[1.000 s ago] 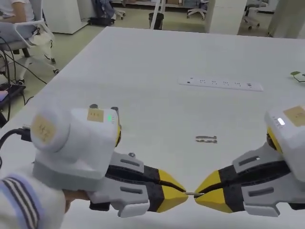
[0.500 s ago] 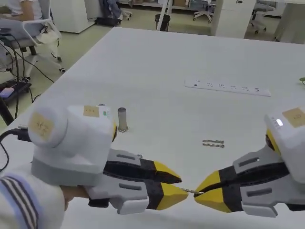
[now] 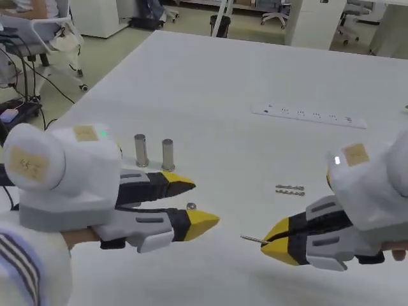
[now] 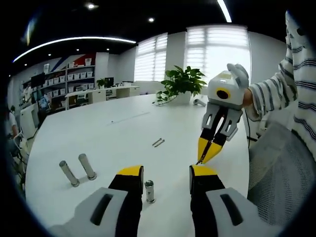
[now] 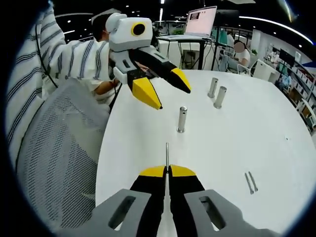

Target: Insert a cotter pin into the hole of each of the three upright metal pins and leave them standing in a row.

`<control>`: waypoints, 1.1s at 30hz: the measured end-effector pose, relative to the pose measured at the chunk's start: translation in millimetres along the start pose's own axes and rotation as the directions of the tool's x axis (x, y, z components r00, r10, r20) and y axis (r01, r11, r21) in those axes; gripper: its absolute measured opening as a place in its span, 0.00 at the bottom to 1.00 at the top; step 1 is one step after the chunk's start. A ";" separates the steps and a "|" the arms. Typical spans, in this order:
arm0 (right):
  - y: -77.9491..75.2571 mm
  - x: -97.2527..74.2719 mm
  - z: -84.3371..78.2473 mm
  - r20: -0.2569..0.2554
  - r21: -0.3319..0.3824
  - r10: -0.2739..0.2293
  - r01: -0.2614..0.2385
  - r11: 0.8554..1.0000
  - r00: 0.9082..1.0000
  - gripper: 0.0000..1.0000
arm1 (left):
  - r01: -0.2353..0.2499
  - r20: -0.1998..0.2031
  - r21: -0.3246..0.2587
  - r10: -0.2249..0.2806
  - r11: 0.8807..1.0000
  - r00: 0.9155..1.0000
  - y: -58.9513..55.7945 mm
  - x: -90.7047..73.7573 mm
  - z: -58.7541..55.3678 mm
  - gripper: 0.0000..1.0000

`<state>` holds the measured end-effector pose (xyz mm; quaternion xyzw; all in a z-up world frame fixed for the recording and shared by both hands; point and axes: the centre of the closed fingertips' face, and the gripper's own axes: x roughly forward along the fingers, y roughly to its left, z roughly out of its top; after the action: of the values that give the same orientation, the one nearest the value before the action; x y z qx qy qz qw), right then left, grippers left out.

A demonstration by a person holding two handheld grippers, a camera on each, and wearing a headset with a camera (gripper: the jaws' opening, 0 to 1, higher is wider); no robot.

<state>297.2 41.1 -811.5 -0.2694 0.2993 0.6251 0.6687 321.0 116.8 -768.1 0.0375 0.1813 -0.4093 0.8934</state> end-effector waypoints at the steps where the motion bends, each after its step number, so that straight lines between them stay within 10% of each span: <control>1: -1.0 1.1 -0.1 -0.002 0.005 -0.003 0.003 1.000 1.000 0.03 | -0.002 -0.008 -0.004 0.002 1.000 1.000 2.3 0.7 -3.1 0.36; 21: -21.8 14.8 3.3 -0.076 0.060 -0.039 0.044 0.997 0.996 0.03 | 0.000 -0.146 -0.046 -0.006 0.999 0.989 20.9 27.1 -61.1 0.25; 33: -21.0 28.8 13.6 -0.078 0.049 -0.014 0.018 0.999 0.997 0.03 | -0.024 -0.117 -0.070 0.016 0.997 0.993 27.6 32.3 -62.2 0.14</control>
<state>320.1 68.9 -823.8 -0.2790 0.3383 0.6011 0.6681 342.7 125.2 -839.7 0.0315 0.2472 -0.3907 0.8861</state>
